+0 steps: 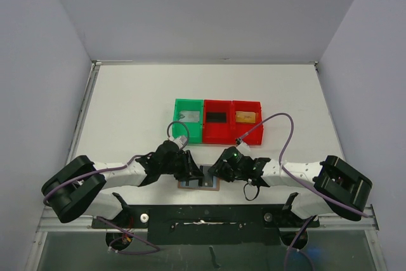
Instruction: Take the credit cards out of the card holder
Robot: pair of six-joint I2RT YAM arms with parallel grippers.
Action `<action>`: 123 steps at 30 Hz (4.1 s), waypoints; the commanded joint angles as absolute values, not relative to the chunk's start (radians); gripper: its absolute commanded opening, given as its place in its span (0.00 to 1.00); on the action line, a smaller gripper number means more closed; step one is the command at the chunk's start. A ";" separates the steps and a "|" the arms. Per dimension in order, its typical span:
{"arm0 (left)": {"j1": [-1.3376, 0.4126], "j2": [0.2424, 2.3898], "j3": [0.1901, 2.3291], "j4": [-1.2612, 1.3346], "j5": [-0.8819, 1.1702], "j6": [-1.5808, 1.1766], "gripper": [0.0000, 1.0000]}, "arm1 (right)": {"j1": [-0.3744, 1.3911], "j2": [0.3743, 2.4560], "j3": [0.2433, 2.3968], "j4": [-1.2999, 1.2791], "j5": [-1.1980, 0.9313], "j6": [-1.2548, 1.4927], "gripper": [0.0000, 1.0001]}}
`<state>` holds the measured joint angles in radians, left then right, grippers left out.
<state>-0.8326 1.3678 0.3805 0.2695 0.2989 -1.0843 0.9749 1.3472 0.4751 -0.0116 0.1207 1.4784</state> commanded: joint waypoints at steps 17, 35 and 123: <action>-0.837 1.361 0.357 0.365 0.309 -1.114 0.16 | 0.975 1.393 0.491 -0.145 0.126 1.425 0.30; -0.875 1.396 0.441 0.153 0.209 -1.033 0.40 | 0.975 1.426 0.512 -0.160 0.124 1.420 0.30; -0.855 1.174 0.236 0.373 0.152 -1.199 0.00 | 0.980 1.472 0.637 -0.095 0.038 1.266 0.25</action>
